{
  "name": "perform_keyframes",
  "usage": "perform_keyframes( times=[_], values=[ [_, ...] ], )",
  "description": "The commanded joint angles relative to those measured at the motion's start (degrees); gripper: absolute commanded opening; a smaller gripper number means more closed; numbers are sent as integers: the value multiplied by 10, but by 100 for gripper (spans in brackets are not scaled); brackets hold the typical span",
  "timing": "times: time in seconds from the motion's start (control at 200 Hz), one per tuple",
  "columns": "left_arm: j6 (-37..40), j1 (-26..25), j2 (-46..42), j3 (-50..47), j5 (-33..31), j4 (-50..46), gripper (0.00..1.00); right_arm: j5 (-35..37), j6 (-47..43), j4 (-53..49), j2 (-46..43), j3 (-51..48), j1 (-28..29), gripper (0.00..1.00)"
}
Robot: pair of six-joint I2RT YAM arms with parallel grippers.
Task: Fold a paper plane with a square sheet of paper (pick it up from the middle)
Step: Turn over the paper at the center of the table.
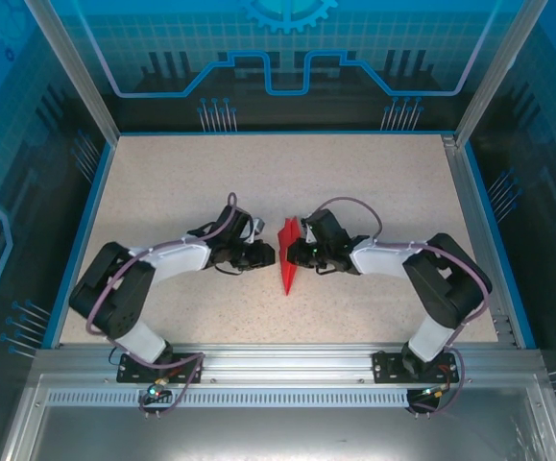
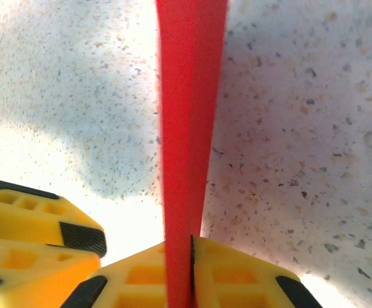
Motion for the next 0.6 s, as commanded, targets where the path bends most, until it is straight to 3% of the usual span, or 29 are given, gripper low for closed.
perform_keyframes(
  times=[0.0,0.155,0.37,0.44,0.595],
  values=[
    [-18,8,-61,-23,-54,-1,28,40,-92,-132,-53,56,6,9],
    [-20,19,-138,-51,-114,-22,30,232,-184,-402,-64,172,31,9],
    [-35,40,-228,-96,-193,-39,36,487,-183,-650,27,319,80,11],
    [-51,48,-258,-117,-216,-38,38,529,-166,-693,79,359,100,12],
    [-83,71,-301,-152,-235,-44,41,533,-136,-743,208,459,148,12]
  ],
)
